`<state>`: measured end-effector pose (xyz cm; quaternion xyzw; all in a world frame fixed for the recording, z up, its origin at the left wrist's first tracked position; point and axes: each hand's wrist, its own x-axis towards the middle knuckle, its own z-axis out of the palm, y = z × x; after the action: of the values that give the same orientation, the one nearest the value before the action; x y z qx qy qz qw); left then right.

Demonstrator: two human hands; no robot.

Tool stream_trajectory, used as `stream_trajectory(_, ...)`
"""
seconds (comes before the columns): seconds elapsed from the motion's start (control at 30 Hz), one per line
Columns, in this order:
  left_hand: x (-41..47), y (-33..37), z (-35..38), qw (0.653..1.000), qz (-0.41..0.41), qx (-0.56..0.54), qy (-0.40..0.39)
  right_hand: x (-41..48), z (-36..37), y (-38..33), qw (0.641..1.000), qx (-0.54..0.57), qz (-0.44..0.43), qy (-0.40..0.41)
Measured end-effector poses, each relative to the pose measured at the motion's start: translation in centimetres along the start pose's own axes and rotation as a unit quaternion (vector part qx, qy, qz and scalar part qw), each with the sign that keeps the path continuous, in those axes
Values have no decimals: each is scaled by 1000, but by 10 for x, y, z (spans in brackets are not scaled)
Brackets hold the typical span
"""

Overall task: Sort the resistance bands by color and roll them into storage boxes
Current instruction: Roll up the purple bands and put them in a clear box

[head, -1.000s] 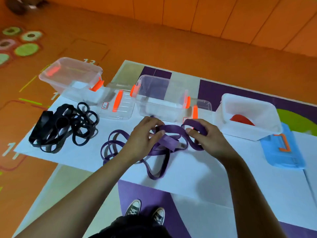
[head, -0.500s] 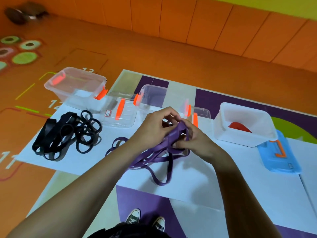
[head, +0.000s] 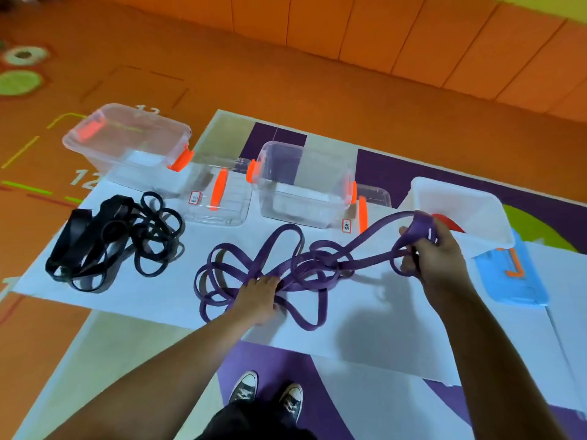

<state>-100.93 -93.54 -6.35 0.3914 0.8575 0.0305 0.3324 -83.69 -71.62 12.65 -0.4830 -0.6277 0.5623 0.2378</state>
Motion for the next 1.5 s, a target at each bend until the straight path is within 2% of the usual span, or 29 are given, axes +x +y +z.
stream_trajectory(0.03, 4, -3, 16, 1000, -10, 26, -2, -1, -5, 2, 999, 23, 22, 9)
stream_trajectory(0.1, 10, -7, 33, 997, -27, 53, 51, -3, -18, 6, 996, 68, 46, 38)
stream_trajectory(0.17, 13, -8, 36, 993, -46, 66, 92, -7, -34, 8, 988, 109, 56, 91)
stream_trajectory(0.23, 16, -10, 34, 991, -60, 81, 90, -12, -53, 7, 976, 134, 49, 163)
stream_trajectory(0.37, 15, -16, 29, 991, -62, 64, 104, -12, -87, 8, 957, 64, -10, 282)
stream_trajectory(0.43, 11, -14, 19, 991, -59, 8, 123, -12, -96, 5, 943, 17, -38, 331)
stream_trajectory(0.53, 1, -8, -5, 979, -74, -88, 171, -14, -97, -7, 938, -40, -80, 335)
stream_trajectory(0.73, -14, 10, -79, 912, -77, -210, 344, -1, -104, -27, 933, -94, -109, 330)
stream_trajectory(0.87, -32, 17, -130, 884, 45, -244, 397, 4, -105, -27, 952, -106, -92, 271)
stream_trajectory(1.03, -62, 63, -192, 854, 175, -289, 396, 7, -90, -12, 974, -129, -51, 177)
stream_trajectory(1.1, -68, 81, -215, 864, 185, -242, 400, 6, -79, -13, 981, -126, -51, 135)
stream_trajectory(1.17, -72, 97, -234, 888, 151, -147, 409, 3, -68, -17, 985, -139, -58, 89)
stream_trajectory(1.23, -78, 114, -249, 897, 138, -110, 405, 2, -61, -19, 985, -158, -58, 49)
stream_trajectory(1.3, -86, 129, -259, 891, 177, -151, 389, 2, -55, -19, 981, -188, -54, 4)
stream_trajectory(1.4, -96, 150, -266, 862, 223, -317, 327, -2, -46, -21, 975, -197, -59, -86)
stream_trajectory(1.5, -103, 168, -264, 848, 278, -367, 263, -16, -28, -30, 957, -181, -96, -207)
